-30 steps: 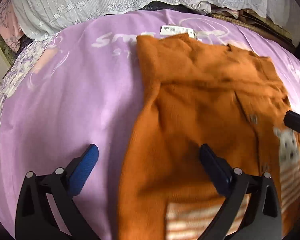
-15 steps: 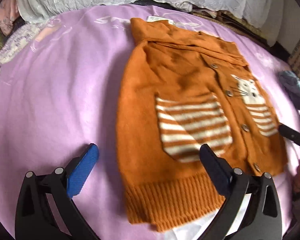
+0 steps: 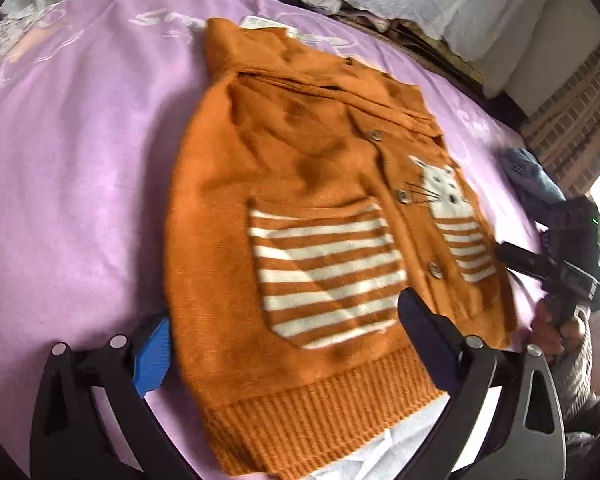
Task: Fold small clothes
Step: 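Grasp the ribbed hem of the cardigan with the left gripper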
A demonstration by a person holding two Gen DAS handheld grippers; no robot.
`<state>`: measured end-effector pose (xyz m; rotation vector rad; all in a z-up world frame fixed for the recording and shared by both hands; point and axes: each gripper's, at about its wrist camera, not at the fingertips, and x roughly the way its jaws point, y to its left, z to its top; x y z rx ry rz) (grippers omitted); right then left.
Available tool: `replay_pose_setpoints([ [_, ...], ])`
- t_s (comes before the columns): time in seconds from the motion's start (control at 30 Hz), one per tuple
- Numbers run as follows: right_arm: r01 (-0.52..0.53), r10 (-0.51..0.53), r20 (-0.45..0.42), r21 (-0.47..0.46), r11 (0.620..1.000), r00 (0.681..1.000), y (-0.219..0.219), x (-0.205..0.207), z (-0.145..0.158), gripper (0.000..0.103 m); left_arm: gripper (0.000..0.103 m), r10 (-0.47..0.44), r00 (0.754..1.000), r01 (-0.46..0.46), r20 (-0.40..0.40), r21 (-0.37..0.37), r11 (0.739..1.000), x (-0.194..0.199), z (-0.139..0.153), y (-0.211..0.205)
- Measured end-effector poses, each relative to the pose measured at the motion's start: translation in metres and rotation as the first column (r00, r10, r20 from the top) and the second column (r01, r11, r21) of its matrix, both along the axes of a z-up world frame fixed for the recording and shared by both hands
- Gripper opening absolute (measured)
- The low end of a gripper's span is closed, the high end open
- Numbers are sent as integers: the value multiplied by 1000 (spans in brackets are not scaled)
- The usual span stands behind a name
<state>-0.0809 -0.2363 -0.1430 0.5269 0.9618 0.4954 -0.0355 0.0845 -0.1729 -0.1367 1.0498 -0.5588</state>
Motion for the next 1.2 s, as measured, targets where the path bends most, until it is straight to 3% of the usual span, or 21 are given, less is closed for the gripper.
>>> replay_pose_setpoints([
  [0.1,-41,42,-17,63,997,999,6,-8,-3,49,68,-41,999,41,7,-25,999,-9,2,-5],
  [0.2,-67,68,-5,58,996,998,13,-17,-3,49,56,-4,1000,4,-6,-20,1000,-7,-1,0],
  [0.33,-69,72,-21,99,993,997,11,-12,-7,45,54,31,998,-38,-62,-109,993,4,-6,15],
  [0.5,-86,88,-18,78,993,996,14,-16,-5,43,52,17,999,-21,-47,-90,996,-6,-5,14],
  [0.57,-97,98,-12,66,993,995,17,-17,-4,43,47,38,997,-44,-60,-106,993,-6,-5,22],
  [0.7,-101,103,-17,89,991,995,15,-14,-6,43,36,70,986,-101,-149,-211,972,7,-15,41],
  [0.77,-103,105,-15,93,990,994,16,-13,-6,43,38,39,993,-57,-113,-160,985,5,-12,27],
  [0.9,-103,104,-11,78,992,995,16,-14,-5,42,69,-52,999,52,-1,-38,998,-14,-3,-11],
  [0.97,-102,103,-10,76,992,995,16,-15,-5,42,75,-52,999,52,11,-19,998,-15,-3,-17],
  [1.07,-94,95,-8,65,993,995,17,-17,-5,42,75,-5,999,-1,-43,-130,991,-8,-5,3],
  [1.2,-77,78,-13,65,995,997,16,-22,-4,42,70,31,993,-62,-113,-280,958,-4,-8,33],
])
